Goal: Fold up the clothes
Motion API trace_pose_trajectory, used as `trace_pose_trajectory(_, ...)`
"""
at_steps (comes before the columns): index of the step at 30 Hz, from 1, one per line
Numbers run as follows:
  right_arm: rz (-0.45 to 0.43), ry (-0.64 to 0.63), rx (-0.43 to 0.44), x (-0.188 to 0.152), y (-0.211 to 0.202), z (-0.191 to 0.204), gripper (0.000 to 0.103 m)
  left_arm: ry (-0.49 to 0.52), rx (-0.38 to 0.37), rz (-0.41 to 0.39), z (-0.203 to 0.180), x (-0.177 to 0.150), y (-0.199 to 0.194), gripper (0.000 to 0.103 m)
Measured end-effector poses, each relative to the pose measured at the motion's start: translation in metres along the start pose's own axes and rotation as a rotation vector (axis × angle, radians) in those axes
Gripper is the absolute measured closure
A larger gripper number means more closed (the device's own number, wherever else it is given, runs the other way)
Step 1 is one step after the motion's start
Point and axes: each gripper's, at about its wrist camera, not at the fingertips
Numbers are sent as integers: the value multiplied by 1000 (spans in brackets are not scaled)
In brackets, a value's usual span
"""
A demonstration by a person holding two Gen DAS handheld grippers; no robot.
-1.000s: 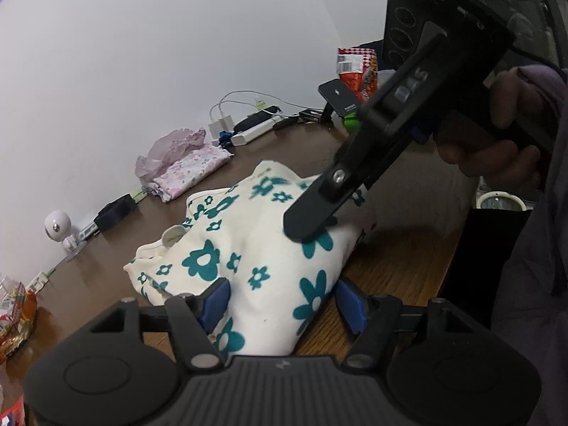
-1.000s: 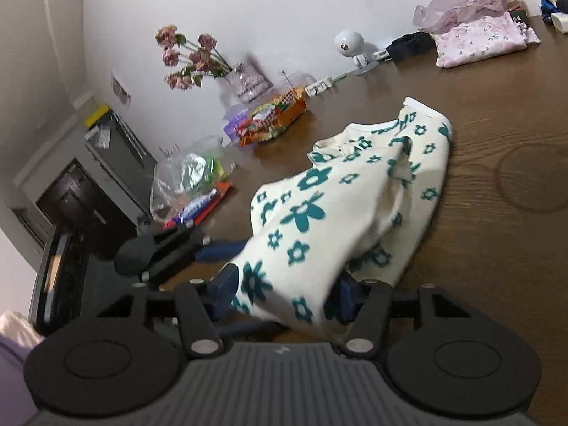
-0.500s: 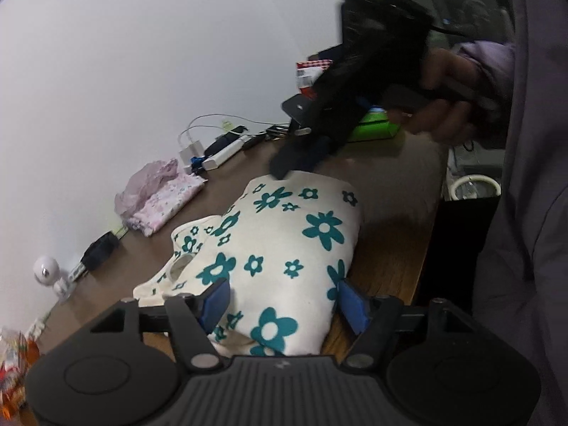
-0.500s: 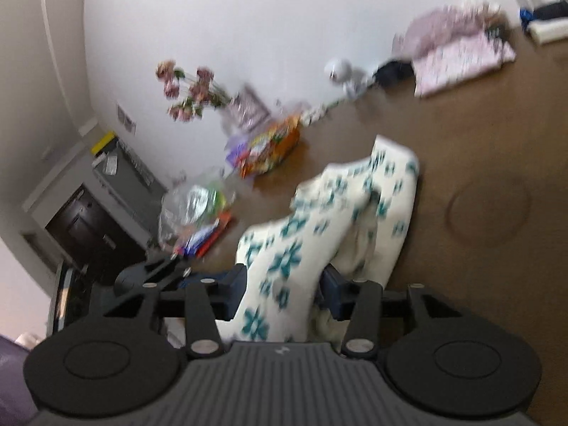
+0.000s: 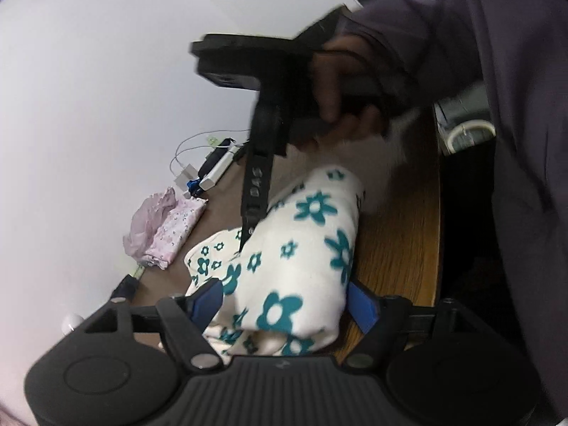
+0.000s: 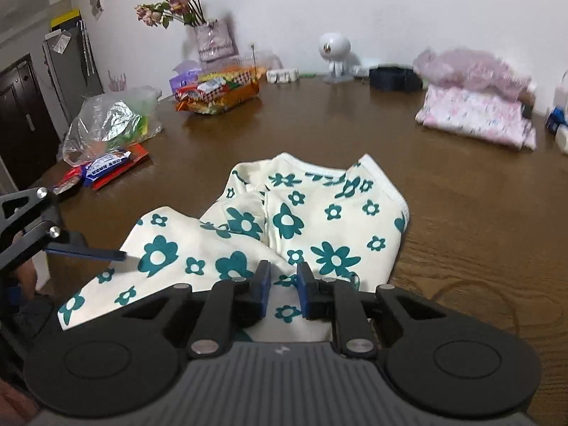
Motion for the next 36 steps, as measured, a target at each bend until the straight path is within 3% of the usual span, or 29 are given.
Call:
trace_pose_trajectory(5,76,8,100,8,5,-12,86,36,-37,-1,8,-6,15,29)
trace_pose_trajectory(8,98,-16,101,9,3,-8,85,-6,-102,-3,13,-8,18,48)
trace_pose_trajectory(10,90,-47,86,9,-2,-4,81,-32,-136,0,18,-9,20,52)
trace_pose_trajectory(12,33,-139,50,4,-25,6,42,-61,-163,8,25,-9,23,53)
trace_pose_trajectory(13,-13,-210,40,-2,-41,14,32,-78,-177,11,28,-10,24,54)
trace_pose_trajectory(14,-63,-311,64,-12,-58,23,13,-103,-194,12,33,-11,26,54)
trace_pose_trajectory(15,-115,-417,93,-24,-76,32,1,-127,-212,12,38,-13,28,54)
trace_pose_trajectory(16,-140,-502,113,-35,-86,40,1,-157,-229,9,43,-15,30,54)
trace_pose_trajectory(20,-39,-779,42,-68,-73,66,2,-281,-294,1,61,-23,39,54)
trace_pose_trajectory(26,14,-948,5,-73,-34,65,8,-423,-399,22,86,-28,48,54)
trace_pose_trajectory(27,14,-967,-2,-69,-27,63,13,-439,-414,26,88,-29,48,54)
trace_pose_trajectory(30,106,-855,99,-48,-13,53,37,-491,-435,39,92,-28,47,61)
trace_pose_trajectory(31,135,-791,128,-41,-12,50,47,-503,-466,28,91,-26,39,69)
trace_pose_trajectory(32,152,-750,143,-39,-15,50,53,-515,-498,18,90,-24,32,71)
trace_pose_trajectory(35,201,-693,281,-48,-42,55,58,-487,-556,-47,78,-15,1,71)
trace_pose_trajectory(36,220,-663,353,-53,-54,57,59,-468,-569,-73,73,-11,-10,63)
Point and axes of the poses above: each gripper's, at about its wrist camera, not at the fingertips, and y roughly the way its jaws point, z to its left, x to its top, and after that the axes turned 9 degrees about x, right-handed
